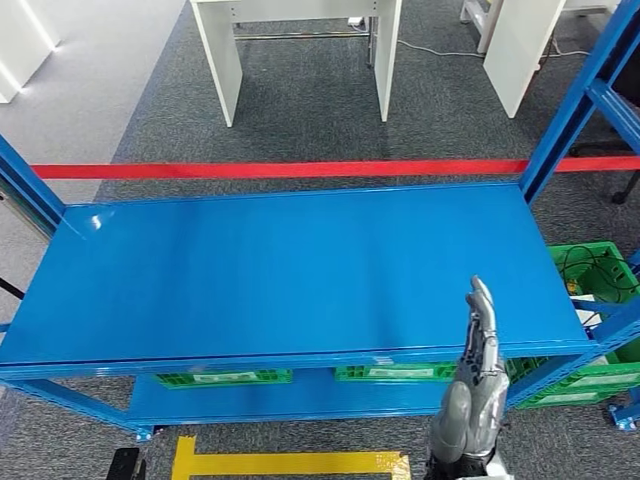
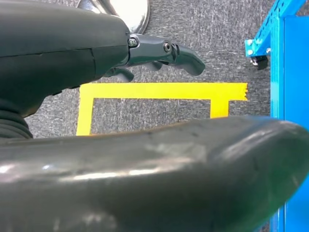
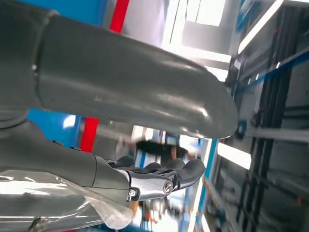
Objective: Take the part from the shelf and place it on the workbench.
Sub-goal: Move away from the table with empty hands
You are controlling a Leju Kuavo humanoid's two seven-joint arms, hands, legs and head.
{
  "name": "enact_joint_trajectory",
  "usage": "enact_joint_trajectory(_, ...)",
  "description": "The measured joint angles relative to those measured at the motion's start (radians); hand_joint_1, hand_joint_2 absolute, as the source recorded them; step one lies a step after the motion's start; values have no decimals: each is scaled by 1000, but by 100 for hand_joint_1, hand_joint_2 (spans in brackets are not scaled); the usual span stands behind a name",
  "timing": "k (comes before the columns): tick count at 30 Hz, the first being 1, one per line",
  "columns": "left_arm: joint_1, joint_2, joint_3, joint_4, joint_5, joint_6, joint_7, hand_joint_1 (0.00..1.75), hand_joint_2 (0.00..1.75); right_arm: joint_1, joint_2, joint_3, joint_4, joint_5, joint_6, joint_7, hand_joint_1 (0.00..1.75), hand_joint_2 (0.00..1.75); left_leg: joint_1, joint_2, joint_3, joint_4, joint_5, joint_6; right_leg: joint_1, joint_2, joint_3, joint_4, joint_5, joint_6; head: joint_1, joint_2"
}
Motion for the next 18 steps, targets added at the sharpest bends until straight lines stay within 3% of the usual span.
enact_joint_trajectory(4,0,-1,1,0,-4,9,10,0,0,38,22,-52,-18,99,-130,-1,0,0,0,0,0,-1,-5,-8,0,0,1,0,-4,-1,0,0)
enact_joint_trajectory(10,0,-1,9,0,-3,17,14,0,0,87,62,-134,-24,193,-177,7,0,0,0,0,0,0,-11,-18,0,0,-2,-1,-7,1,0,0)
enact_joint_trajectory(18,-2,-1,39,0,12,21,-7,0,0,119,192,-422,15,314,-185,-77,0,0,-1,0,0,3,-14,-21,-2,0,-5,-2,-9,4,0,0)
